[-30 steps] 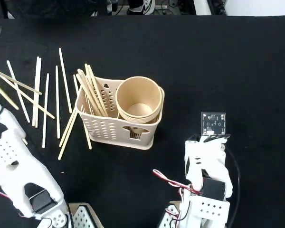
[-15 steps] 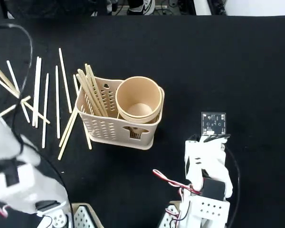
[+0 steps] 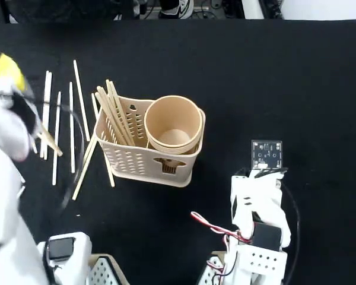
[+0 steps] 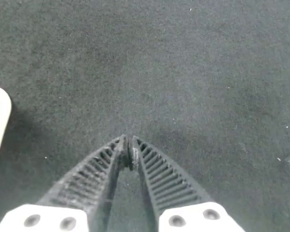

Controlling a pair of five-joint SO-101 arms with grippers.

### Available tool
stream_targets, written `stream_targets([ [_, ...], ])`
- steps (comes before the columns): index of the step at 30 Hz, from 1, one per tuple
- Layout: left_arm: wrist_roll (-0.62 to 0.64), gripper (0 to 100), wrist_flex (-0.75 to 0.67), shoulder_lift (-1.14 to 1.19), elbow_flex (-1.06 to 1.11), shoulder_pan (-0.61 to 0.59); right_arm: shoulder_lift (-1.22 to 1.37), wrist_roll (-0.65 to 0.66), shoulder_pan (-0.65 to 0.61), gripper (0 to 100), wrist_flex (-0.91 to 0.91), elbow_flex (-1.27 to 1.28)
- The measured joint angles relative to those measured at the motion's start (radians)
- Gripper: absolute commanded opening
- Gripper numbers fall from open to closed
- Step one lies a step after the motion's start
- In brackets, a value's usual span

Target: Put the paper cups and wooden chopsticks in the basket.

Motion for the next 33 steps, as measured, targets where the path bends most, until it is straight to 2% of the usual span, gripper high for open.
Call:
stream_targets([
  [7, 0.000, 3, -0.543, -0.405, 0.611, 0.140, 0.000, 0.000, 0.000, 1.5, 0.000, 0.000],
  [11, 0.000, 3, -0.766, -0.529, 0.799, 0.239, 0.000, 0.000, 0.000, 1.5, 0.000, 0.000],
  [16, -0.002, 3, -0.813, -0.535, 0.924, 0.336, 0.000, 0.000, 0.000, 1.5, 0.000, 0.000],
  [24, -0.002, 3, -0.819, -0.531, 1.131, 0.353, 0.000, 0.000, 0.000, 1.5, 0.000, 0.000],
  [29, -0.002, 19, -0.818, -0.523, 1.181, 0.354, 0.000, 0.000, 0.000, 1.5, 0.000, 0.000],
  [33, 0.025, 20, -0.715, -0.523, 1.154, 0.353, 0.000, 0.000, 0.000, 1.5, 0.000, 0.000],
])
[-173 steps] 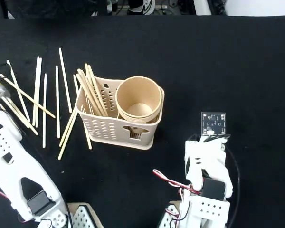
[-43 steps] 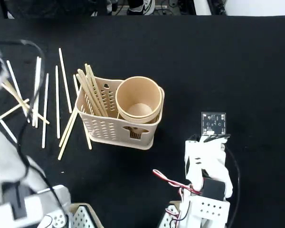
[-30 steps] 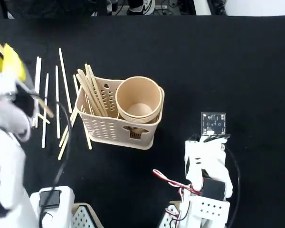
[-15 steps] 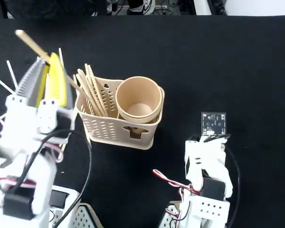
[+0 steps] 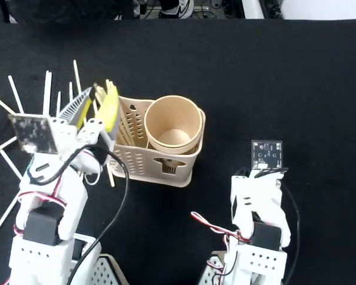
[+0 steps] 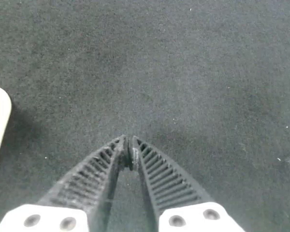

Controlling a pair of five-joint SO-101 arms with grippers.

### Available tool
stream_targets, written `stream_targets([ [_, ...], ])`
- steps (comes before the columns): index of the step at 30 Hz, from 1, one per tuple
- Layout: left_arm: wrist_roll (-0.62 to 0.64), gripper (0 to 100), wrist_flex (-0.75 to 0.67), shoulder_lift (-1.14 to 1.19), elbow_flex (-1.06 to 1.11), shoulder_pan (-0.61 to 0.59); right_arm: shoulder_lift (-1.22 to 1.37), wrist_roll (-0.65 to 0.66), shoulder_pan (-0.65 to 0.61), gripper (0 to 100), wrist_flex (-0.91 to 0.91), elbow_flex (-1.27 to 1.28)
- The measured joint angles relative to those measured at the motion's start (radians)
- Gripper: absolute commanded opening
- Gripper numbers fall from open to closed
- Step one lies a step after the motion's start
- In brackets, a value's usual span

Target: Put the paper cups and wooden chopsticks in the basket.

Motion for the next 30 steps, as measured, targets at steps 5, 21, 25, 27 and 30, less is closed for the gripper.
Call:
stream_targets([
  [5, 0.015, 19, 0.193, 0.000, -0.157, -0.060, 0.000, 0.000, 0.000, 1.5, 0.000, 0.000],
  [21, 0.020, 20, 0.572, 0.761, -0.628, -0.902, 0.000, 0.000, 0.000, 1.5, 0.000, 0.000],
  [25, 0.021, 20, 0.571, 1.017, -0.687, -0.996, 0.000, 0.000, 0.000, 1.5, 0.000, 0.000],
  [27, 0.021, 20, 0.566, 1.135, -0.707, -0.999, 0.000, 0.000, 0.000, 1.5, 0.000, 0.000],
  [30, 0.048, 20, 0.522, 1.278, -0.736, -1.000, 0.000, 0.000, 0.000, 1.5, 0.000, 0.000],
])
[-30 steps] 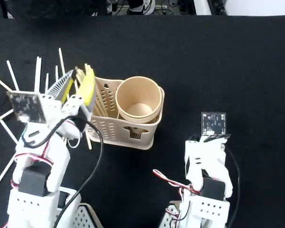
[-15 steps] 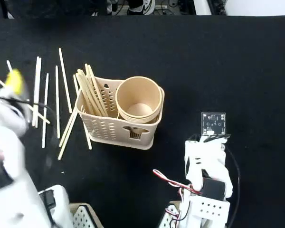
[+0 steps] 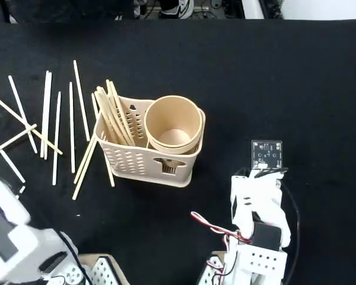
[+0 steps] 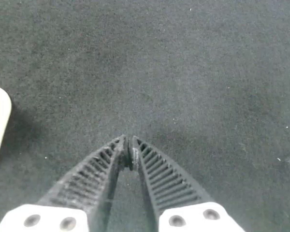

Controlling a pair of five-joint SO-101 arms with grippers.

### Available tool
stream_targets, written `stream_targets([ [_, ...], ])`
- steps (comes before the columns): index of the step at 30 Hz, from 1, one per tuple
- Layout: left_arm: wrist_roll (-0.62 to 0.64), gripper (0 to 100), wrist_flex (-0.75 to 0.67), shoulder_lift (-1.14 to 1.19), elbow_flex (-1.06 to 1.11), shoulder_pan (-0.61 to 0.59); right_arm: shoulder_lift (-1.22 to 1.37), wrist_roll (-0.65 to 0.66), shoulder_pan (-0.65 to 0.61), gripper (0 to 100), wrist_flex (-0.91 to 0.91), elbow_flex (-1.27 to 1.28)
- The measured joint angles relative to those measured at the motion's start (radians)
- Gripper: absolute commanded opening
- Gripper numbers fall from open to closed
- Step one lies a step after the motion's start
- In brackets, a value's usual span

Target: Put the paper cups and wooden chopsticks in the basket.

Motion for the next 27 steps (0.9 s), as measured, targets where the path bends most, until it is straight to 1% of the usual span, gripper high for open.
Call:
stream_targets([
  [6, 0.120, 22, -0.115, 0.212, -0.043, 0.000, 0.000, 0.000, 0.000, 1.5, 0.000, 0.000],
  [14, 0.150, 23, -0.132, 0.393, -0.129, 0.021, 0.000, 0.000, 0.000, 1.5, 0.000, 0.000],
  [19, 0.210, 23, -0.135, 0.491, -0.235, 0.021, 0.000, 0.000, 0.000, 1.5, 0.000, 0.000],
  [23, 0.239, 22, -0.140, 0.554, -0.307, 0.023, 0.000, 0.000, 0.000, 1.5, 0.000, 0.000],
  [27, 0.242, 22, -0.138, 0.574, -0.333, 0.025, 0.000, 0.000, 0.000, 1.5, 0.000, 0.000],
])
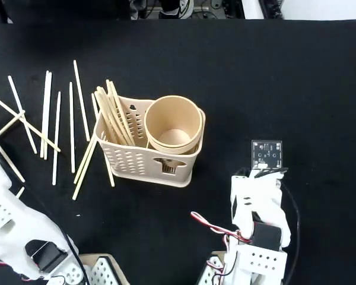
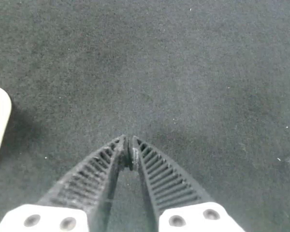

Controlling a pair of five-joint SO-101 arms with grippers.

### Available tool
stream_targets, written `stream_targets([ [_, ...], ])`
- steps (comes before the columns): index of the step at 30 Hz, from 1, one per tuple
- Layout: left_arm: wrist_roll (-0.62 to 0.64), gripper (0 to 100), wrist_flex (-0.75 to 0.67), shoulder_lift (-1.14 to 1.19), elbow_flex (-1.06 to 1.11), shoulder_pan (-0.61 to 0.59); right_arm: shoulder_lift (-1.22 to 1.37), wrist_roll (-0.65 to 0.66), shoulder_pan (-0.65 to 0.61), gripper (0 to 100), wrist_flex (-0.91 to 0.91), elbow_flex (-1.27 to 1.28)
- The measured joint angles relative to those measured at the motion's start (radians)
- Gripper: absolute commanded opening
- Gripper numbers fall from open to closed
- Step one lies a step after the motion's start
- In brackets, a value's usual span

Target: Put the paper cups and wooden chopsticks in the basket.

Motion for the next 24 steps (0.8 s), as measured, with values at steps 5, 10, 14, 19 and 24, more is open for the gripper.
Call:
stream_targets([
  [5, 0.000, 22, 0.002, 0.011, -0.021, 0.000, 0.000, 0.000, 0.000, 1.5, 0.000, 0.000],
  [10, 0.038, 23, 0.002, 0.017, -0.031, 0.000, 0.000, 0.000, 0.000, 1.5, 0.000, 0.000],
  [14, 0.117, 23, 0.035, 0.017, -0.032, 0.003, 0.000, 0.000, 0.000, 1.5, 0.000, 0.000],
  [19, 0.172, 23, 0.061, 0.017, -0.040, 0.037, 0.000, 0.000, 0.000, 1.5, 0.000, 0.000],
  [24, 0.183, 23, 0.094, 0.020, -0.046, 0.064, 0.000, 0.000, 0.000, 1.5, 0.000, 0.000],
])
